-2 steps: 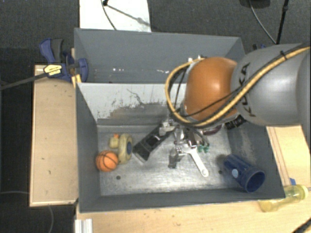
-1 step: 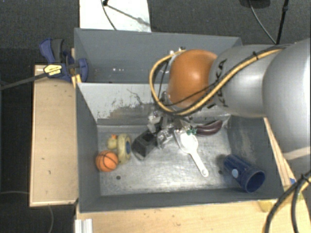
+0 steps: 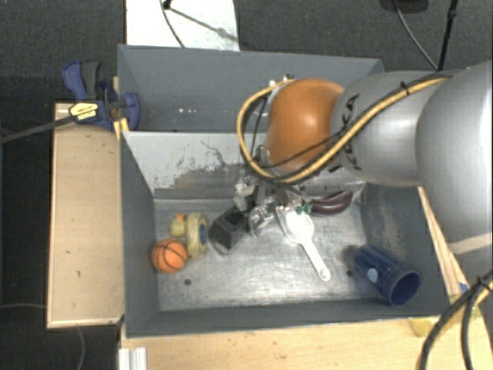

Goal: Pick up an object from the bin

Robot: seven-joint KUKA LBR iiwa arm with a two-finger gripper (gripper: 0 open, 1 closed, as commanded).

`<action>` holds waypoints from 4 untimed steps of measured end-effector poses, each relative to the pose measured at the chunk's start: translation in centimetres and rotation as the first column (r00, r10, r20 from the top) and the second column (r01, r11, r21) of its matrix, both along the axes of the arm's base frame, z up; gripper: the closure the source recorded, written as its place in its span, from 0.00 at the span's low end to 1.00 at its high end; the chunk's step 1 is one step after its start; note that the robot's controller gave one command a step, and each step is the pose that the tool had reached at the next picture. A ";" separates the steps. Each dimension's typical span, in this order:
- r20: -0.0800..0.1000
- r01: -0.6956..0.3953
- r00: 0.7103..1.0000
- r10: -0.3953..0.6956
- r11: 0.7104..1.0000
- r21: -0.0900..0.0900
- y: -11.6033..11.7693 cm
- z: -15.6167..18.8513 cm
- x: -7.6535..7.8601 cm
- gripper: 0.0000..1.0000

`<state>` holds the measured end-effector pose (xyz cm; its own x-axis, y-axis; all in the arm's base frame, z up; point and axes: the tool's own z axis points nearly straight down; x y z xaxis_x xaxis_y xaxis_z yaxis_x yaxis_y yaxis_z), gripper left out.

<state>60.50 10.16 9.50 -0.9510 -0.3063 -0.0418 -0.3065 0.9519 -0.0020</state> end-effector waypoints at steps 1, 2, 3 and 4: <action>0.003 0.004 1.000 -0.004 1.000 -0.002 -0.3 0.4 -0.7 1.00; 0.003 0.006 1.000 -0.006 1.000 -0.002 -0.4 0.4 -0.7 1.00; 0.003 0.008 1.000 -0.008 1.000 -0.002 -0.4 0.4 -0.7 1.00; 0.002 0.010 1.000 -0.010 1.000 -0.002 -0.4 0.4 -0.7 1.00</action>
Offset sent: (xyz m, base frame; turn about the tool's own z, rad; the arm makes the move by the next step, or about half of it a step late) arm 0.0000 0.0000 0.0000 0.0000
